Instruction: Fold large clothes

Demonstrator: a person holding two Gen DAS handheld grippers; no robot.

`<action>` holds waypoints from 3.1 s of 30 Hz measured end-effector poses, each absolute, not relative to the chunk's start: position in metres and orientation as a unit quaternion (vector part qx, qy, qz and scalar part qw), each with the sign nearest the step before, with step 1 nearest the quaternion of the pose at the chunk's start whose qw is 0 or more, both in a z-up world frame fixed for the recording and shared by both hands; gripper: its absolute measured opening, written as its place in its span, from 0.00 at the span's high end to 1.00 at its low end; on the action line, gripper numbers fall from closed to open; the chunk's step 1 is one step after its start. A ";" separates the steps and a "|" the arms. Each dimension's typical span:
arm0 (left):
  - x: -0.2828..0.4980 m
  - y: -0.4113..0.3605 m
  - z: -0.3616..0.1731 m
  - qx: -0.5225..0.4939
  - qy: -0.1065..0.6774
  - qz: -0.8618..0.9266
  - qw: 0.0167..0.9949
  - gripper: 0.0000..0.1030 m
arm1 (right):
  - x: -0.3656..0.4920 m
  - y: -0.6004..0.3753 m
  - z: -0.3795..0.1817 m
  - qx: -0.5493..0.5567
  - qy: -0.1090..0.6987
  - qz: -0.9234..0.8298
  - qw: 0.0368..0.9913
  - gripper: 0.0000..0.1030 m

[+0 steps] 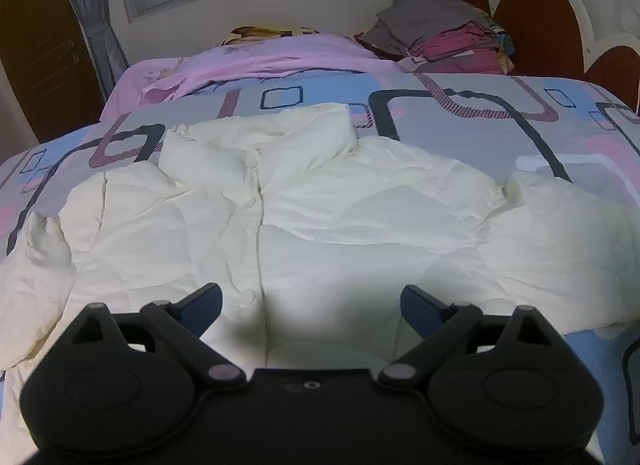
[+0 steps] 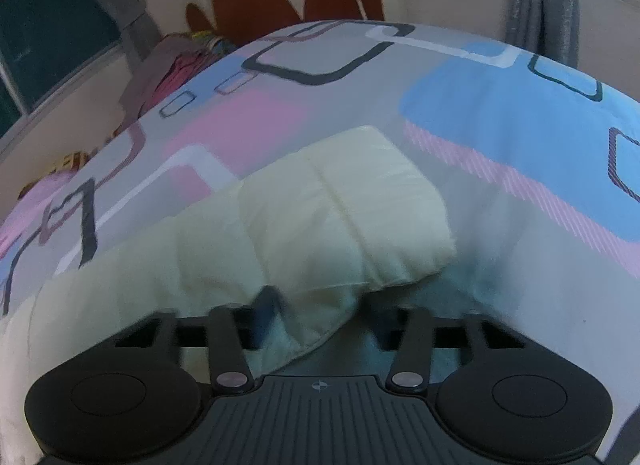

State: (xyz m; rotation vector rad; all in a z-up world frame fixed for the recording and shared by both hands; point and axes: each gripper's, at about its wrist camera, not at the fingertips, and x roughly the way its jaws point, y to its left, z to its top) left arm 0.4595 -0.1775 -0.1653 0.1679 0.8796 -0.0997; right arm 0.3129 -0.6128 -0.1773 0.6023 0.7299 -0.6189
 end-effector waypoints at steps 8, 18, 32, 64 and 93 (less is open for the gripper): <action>0.459 -0.149 -0.154 0.055 0.417 -0.036 0.906 0.12 | 0.325 -0.581 -0.147 0.236 0.289 -0.272 0.887 0.95; 0.450 -0.082 -0.136 0.021 0.396 -0.010 0.918 0.14 | 0.372 -0.438 -0.092 0.163 0.249 -0.108 0.948 0.95; 0.440 0.012 -0.127 -0.016 0.376 -0.014 0.926 0.14 | 0.423 -0.230 -0.125 0.130 0.329 0.086 0.931 0.95; 0.500 -0.080 -0.212 -0.078 0.487 -0.164 0.854 0.42 | 0.345 -0.325 -0.130 0.103 0.357 -0.017 0.928 0.32; 0.480 0.040 -0.160 -0.110 0.385 -0.068 0.914 0.95 | 0.398 -0.316 -0.163 0.076 0.381 -0.026 0.921 0.80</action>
